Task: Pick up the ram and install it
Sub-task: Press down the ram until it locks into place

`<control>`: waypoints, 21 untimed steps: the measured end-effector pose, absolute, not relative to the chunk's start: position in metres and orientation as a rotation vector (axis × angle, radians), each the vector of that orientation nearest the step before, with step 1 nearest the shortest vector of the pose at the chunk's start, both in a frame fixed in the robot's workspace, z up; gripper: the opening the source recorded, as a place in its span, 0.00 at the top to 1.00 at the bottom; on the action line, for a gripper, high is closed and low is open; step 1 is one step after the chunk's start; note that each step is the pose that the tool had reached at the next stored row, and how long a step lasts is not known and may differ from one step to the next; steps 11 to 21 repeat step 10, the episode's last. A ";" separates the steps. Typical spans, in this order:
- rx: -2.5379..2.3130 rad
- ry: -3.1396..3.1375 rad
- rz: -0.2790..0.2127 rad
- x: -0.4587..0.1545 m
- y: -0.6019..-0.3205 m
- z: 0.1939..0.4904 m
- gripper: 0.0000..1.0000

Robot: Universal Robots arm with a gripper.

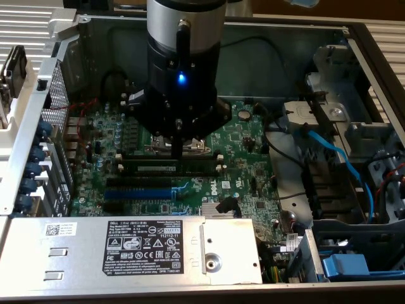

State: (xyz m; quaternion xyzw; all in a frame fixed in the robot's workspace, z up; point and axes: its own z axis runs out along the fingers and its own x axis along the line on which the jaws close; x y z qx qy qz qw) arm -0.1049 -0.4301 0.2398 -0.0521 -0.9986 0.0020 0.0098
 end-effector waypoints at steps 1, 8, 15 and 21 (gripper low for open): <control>-0.163 -3.119 0.006 -0.105 -0.431 0.240 0.90; -0.163 -3.121 0.006 -0.105 -0.433 0.240 0.90; -0.163 -3.121 0.006 -0.105 -0.433 0.240 0.90; -0.163 -3.121 0.006 -0.105 -0.433 0.240 0.90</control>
